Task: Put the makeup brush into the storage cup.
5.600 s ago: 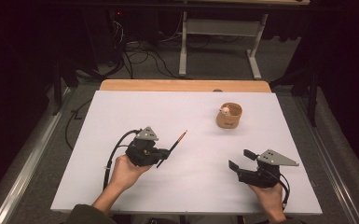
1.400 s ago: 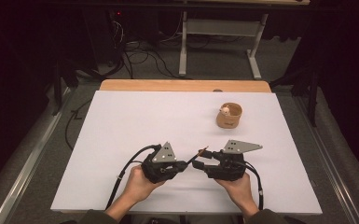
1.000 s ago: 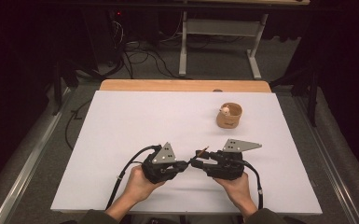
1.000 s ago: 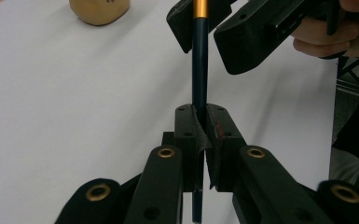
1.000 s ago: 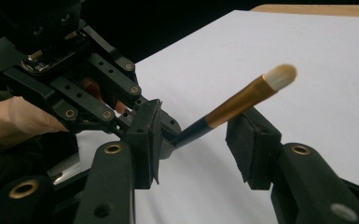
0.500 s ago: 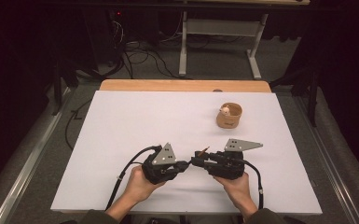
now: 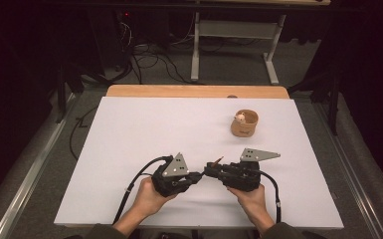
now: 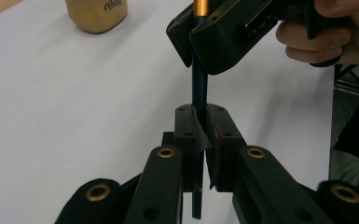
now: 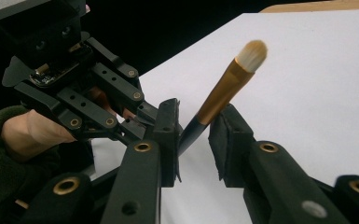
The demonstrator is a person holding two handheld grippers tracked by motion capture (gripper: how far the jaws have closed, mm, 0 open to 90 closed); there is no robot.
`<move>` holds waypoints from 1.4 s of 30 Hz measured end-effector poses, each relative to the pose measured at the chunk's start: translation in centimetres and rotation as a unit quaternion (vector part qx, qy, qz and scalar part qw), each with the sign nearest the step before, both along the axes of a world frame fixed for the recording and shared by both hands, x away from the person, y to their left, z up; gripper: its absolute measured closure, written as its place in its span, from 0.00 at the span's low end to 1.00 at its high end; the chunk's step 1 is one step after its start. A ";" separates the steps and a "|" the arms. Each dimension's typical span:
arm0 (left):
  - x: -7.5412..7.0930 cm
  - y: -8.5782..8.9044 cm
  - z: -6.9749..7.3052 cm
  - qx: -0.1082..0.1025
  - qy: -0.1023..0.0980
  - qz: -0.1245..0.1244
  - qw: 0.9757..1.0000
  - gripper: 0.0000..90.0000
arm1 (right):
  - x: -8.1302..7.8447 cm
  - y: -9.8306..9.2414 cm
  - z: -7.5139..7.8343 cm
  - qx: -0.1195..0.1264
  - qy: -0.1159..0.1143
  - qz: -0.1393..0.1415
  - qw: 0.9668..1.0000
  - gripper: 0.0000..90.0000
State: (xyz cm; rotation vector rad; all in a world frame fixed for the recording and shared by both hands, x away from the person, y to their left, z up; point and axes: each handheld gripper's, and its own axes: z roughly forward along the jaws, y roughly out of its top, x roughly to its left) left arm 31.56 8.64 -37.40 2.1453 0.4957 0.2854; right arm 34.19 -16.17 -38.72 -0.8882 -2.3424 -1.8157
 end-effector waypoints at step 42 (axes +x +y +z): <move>-0.2 -0.1 0.0 -0.002 -0.009 -0.008 1.000 1.00 | 0.0 -0.3 -0.3 0.038 0.015 0.008 0.999 0.95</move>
